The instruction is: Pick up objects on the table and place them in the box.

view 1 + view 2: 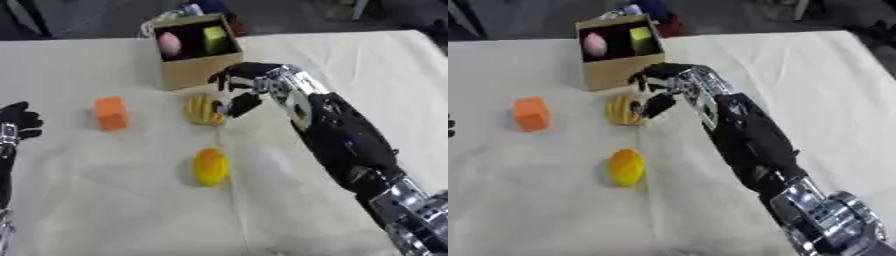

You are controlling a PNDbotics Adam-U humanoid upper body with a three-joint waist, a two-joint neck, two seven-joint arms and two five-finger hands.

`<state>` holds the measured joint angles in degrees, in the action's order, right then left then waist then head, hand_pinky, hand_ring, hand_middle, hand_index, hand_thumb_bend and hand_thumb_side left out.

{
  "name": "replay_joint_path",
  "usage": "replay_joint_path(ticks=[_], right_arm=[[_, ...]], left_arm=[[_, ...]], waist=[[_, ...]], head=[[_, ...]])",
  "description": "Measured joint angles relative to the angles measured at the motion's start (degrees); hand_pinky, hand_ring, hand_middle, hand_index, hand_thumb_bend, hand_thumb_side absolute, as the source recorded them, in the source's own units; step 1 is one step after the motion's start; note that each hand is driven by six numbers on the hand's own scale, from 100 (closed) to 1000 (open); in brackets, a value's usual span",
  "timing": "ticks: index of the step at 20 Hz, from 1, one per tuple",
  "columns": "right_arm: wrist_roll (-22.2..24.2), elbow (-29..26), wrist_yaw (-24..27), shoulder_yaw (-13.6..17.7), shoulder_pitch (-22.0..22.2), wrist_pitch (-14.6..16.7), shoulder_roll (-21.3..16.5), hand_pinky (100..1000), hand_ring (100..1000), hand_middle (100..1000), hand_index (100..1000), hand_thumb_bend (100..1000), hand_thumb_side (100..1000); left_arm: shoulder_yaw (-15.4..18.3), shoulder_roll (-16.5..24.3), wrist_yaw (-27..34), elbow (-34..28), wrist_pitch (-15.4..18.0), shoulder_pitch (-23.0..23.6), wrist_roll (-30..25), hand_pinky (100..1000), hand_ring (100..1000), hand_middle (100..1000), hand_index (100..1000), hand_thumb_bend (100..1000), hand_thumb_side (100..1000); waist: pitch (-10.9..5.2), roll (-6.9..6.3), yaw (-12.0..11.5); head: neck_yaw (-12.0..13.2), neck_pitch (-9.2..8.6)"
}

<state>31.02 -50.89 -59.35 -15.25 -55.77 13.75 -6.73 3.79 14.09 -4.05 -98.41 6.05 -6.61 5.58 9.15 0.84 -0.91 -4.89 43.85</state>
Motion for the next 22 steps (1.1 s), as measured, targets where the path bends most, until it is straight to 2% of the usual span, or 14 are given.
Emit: replay_joint_path(ticks=[16, 18, 20, 22], right_arm=[[-2.48, 5.12, -9.77, -0.21, 0.04, 1.01, 2.79, 769, 791, 802, 985, 100, 666], [-2.83, 5.55, -11.33, -0.05, -0.03, 1.38, 3.08, 767, 786, 785, 965, 100, 609], [-3.47, 5.91, -12.96, 0.07, -0.16, 1.86, 3.45, 759, 772, 757, 915, 100, 485], [-4.74, 6.05, -14.43, 0.27, -0.17, 2.12, 3.70, 741, 742, 692, 830, 100, 319]], left_arm=[[0.00, -0.01, 0.04, 0.00, 0.07, -0.05, -0.09, 691, 675, 617, 787, 100, 819], [0.00, -0.01, 0.04, 0.00, 0.07, -0.05, -0.10, 690, 674, 616, 787, 100, 819], [0.00, -0.01, 0.05, 0.00, 0.06, -0.05, -0.11, 690, 673, 615, 786, 100, 819], [0.00, -0.01, 0.07, 0.00, 0.05, -0.05, -0.12, 689, 671, 614, 786, 100, 819]], waist=[[0.00, -0.38, -0.29], [0.00, -0.38, -0.30], [0.00, -0.38, -0.32], [-0.02, -0.38, -0.38]], head=[[-0.31, 0.00], [-0.33, 0.00], [-0.35, 0.00], [-0.36, 0.00]])
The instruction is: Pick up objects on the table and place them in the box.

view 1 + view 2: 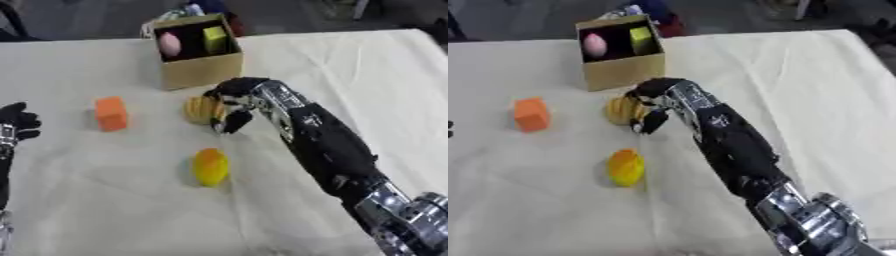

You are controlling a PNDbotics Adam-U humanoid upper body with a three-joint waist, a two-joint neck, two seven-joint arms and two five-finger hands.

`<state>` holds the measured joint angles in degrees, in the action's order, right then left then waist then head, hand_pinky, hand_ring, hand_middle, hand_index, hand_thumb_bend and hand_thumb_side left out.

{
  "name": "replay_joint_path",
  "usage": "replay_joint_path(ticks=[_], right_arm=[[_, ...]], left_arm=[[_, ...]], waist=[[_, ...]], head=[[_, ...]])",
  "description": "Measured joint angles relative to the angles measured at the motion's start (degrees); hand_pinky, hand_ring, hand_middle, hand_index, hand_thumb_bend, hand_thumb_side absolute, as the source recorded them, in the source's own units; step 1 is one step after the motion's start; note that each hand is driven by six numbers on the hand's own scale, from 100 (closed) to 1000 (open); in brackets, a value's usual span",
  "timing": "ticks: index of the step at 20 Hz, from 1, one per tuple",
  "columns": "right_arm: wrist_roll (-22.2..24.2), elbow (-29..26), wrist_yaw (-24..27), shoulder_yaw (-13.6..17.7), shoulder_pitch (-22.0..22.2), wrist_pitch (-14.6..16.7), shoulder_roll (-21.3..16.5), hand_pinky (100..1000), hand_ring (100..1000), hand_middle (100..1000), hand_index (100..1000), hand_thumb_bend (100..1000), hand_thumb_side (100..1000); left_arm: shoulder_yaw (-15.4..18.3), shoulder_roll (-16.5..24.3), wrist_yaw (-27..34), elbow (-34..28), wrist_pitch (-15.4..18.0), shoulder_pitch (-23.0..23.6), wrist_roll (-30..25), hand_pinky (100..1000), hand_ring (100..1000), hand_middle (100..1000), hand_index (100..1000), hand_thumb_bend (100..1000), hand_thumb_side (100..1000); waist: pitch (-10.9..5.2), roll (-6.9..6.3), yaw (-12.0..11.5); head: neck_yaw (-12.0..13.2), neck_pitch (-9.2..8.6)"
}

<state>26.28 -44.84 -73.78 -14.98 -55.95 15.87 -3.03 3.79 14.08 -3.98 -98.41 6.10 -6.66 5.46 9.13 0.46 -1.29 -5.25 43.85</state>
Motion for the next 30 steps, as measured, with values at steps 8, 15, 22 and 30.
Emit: replay_joint_path(ticks=[8, 15, 22, 30], right_arm=[[-12.80, 0.37, -2.17, 0.69, 0.70, -2.04, 0.71, 639, 569, 480, 412, 100, 100], [-24.56, -2.17, 3.21, 0.63, 0.65, -4.51, -0.83, 595, 512, 416, 332, 100, 100], [-23.55, -8.32, 12.44, -0.23, -2.65, -6.76, -3.96, 590, 505, 420, 339, 100, 100], [-25.98, -3.67, 11.27, 5.65, -8.93, -13.73, -4.48, 579, 496, 433, 359, 100, 100]], left_arm=[[0.00, -0.01, 0.02, 0.00, -0.10, 0.00, 0.10, 687, 666, 608, 782, 100, 820], [0.00, -0.01, 0.02, 0.00, -0.11, 0.02, 0.11, 685, 662, 604, 781, 100, 821], [0.00, -0.01, 0.02, 0.00, -0.13, 0.05, 0.08, 684, 658, 600, 779, 100, 821], [-0.24, -0.01, 0.24, -0.03, -0.10, -0.92, -0.59, 684, 658, 599, 779, 100, 822]], waist=[[-0.13, 0.00, 0.05], [-0.13, 0.00, 0.25], [-0.13, 0.00, 0.21], [-0.07, 0.00, -2.70]], head=[[0.01, 0.00], [0.06, 0.00], [0.09, 0.00], [-1.53, 0.00]])
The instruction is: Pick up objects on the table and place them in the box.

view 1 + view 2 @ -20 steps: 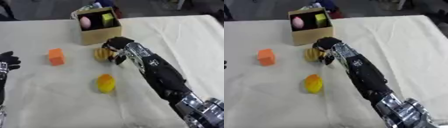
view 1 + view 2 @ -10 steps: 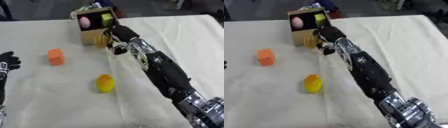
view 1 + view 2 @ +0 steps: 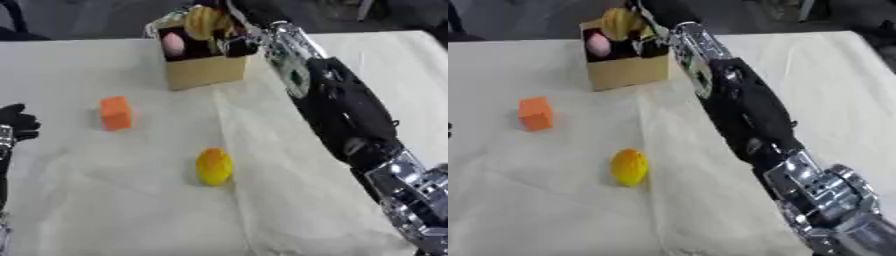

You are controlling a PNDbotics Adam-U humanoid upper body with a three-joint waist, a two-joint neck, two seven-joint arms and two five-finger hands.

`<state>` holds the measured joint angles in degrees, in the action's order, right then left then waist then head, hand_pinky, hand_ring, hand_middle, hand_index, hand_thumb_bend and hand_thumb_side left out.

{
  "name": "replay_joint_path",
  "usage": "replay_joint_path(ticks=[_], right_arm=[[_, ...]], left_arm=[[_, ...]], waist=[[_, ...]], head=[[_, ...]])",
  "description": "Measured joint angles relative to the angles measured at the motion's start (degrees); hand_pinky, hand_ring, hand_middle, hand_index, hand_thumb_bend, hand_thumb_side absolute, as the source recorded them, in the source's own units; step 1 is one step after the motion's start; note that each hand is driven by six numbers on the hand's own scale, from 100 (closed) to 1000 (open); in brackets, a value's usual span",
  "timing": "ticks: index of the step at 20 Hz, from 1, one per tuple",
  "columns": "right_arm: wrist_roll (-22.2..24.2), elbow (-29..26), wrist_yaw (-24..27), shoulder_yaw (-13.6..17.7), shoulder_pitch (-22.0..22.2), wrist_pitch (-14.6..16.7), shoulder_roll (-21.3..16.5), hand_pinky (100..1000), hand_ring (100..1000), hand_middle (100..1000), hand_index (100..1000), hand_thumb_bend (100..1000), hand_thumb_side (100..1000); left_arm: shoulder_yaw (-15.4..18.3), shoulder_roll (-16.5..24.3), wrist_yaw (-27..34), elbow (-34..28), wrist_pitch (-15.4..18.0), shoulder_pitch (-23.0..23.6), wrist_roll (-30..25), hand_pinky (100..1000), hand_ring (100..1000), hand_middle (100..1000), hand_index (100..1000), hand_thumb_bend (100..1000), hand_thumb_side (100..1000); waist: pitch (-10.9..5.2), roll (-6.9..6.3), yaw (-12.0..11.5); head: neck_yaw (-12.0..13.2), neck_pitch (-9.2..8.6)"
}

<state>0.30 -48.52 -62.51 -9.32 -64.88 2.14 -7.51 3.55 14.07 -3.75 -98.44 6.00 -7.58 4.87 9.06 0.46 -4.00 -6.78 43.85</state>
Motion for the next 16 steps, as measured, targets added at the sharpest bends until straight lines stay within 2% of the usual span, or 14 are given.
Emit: replay_joint_path(ticks=[4, 7, 8, 12, 15, 16], right_arm=[[-4.26, 6.06, -3.84, 5.02, -2.51, -4.87, 1.02, 583, 504, 452, 432, 100, 100], [-7.07, 10.07, -6.00, 8.13, -3.49, -8.01, 1.77, 597, 529, 495, 569, 100, 100], [-7.65, 11.22, -6.39, 8.94, -3.60, -8.81, 2.00, 607, 548, 523, 639, 100, 100], [-7.79, 14.89, -7.16, 10.98, -3.74, -11.21, 2.58, 638, 612, 618, 866, 100, 100], [-7.11, 15.95, -7.67, 11.48, -3.74, -12.72, 2.63, 654, 648, 670, 963, 100, 305], [-6.98, 15.98, -7.75, 11.62, -3.74, -13.21, 2.63, 659, 658, 681, 975, 100, 343]], left_arm=[[-0.57, 0.00, 0.24, -0.12, 0.04, -0.75, -0.65, 684, 657, 598, 779, 100, 821], [-0.90, 0.00, 0.30, -0.13, 0.04, -1.23, -1.04, 684, 657, 598, 779, 100, 819], [-0.95, 0.00, 0.33, -0.13, 0.04, -1.37, -1.15, 684, 657, 598, 779, 100, 819], [-1.21, 0.00, 0.44, -0.13, 0.06, -1.62, -1.35, 684, 657, 598, 779, 100, 819], [-1.22, 0.00, 0.45, -0.13, 0.06, -1.62, -1.40, 684, 658, 598, 779, 100, 819], [-1.22, 0.00, 0.45, -0.13, 0.04, -1.62, -1.41, 684, 658, 598, 779, 100, 820]], waist=[[0.13, 0.00, -2.71], [0.54, 0.00, -4.18], [0.60, 0.00, -4.57], [0.70, 0.00, -5.27], [0.76, 0.00, -5.37], [0.76, 0.00, -5.38]], head=[[-1.68, 0.00], [-2.66, 0.00], [-2.89, 0.00], [-3.39, 0.00], [-3.47, 0.00], [-3.47, 0.00]])
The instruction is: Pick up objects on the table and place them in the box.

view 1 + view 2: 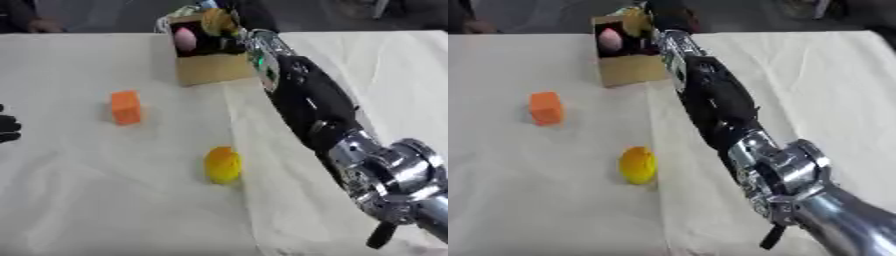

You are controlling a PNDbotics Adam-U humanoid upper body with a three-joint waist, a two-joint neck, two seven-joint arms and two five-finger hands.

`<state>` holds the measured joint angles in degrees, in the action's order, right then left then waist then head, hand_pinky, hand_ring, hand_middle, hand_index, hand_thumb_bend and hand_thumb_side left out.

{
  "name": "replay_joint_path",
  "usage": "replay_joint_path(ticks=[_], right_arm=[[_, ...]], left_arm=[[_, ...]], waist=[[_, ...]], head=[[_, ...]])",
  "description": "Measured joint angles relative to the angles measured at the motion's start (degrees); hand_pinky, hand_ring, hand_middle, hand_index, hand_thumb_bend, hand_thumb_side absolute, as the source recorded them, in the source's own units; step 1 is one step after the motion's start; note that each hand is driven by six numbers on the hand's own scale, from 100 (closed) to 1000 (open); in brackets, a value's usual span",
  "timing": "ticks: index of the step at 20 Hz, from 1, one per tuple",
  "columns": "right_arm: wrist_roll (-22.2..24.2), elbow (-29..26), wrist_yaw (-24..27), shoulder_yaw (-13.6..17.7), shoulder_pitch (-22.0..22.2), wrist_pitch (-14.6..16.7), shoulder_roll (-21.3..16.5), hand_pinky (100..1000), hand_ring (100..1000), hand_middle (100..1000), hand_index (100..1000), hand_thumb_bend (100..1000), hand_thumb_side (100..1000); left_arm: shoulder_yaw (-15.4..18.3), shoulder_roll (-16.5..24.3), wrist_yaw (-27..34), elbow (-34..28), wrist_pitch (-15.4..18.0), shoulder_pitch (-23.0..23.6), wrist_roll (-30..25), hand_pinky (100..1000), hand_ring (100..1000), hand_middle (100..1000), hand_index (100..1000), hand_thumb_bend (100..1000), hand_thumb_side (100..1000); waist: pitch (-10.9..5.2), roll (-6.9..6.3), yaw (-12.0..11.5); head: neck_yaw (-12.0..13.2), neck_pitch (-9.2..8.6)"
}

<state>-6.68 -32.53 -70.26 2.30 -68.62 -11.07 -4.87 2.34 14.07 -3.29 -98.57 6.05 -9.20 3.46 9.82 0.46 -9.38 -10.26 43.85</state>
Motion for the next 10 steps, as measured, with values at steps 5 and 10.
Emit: replay_joint_path(ticks=[5, 10], right_arm=[[0.78, 0.05, -0.23, 0.25, -0.04, -2.02, -0.33, 676, 694, 722, 1000, 100, 473], [1.29, 0.09, -0.54, 0.28, -0.16, -3.44, -1.01, 677, 699, 730, 1000, 100, 524]], left_arm=[[0.00, 0.00, 0.00, 0.00, -0.06, 0.00, -0.09, 685, 658, 598, 779, 100, 821], [0.00, 0.00, 0.00, 0.00, -0.06, 0.01, -0.11, 685, 659, 598, 779, 100, 824]], waist=[[0.00, 0.00, 0.11], [0.00, 0.00, 0.53]], head=[[0.00, 0.00], [0.00, 0.00]])
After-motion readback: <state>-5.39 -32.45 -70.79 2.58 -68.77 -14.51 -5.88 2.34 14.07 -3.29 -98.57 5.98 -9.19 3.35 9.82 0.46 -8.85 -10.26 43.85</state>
